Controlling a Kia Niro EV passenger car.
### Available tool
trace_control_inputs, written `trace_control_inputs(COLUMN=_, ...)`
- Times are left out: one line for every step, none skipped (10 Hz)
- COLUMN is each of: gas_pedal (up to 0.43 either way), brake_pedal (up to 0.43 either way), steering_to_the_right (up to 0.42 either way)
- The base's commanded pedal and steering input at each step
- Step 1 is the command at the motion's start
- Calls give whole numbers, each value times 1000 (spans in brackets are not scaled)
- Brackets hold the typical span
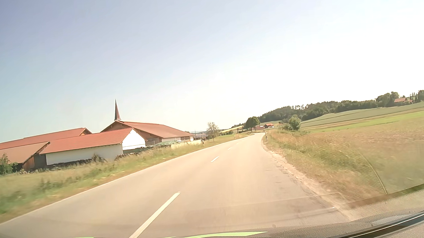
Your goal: Follow the waypoints while adhering to traffic rules and regulations
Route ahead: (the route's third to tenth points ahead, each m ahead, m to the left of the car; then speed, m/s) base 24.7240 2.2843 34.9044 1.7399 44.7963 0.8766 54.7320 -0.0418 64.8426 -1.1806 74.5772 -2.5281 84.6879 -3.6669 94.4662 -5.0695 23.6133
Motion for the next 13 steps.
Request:
trace_control_inputs(gas_pedal=169, brake_pedal=0, steering_to_the_right=10)
trace_control_inputs(gas_pedal=157, brake_pedal=0, steering_to_the_right=10)
trace_control_inputs(gas_pedal=157, brake_pedal=0, steering_to_the_right=12)
trace_control_inputs(gas_pedal=157, brake_pedal=0, steering_to_the_right=13)
trace_control_inputs(gas_pedal=157, brake_pedal=0, steering_to_the_right=13)
trace_control_inputs(gas_pedal=169, brake_pedal=0, steering_to_the_right=13)
trace_control_inputs(gas_pedal=169, brake_pedal=0, steering_to_the_right=13)
trace_control_inputs(gas_pedal=169, brake_pedal=0, steering_to_the_right=13)
trace_control_inputs(gas_pedal=169, brake_pedal=0, steering_to_the_right=13)
trace_control_inputs(gas_pedal=169, brake_pedal=0, steering_to_the_right=13)
trace_control_inputs(gas_pedal=177, brake_pedal=0, steering_to_the_right=13)
trace_control_inputs(gas_pedal=177, brake_pedal=0, steering_to_the_right=13)
trace_control_inputs(gas_pedal=177, brake_pedal=0, steering_to_the_right=13)
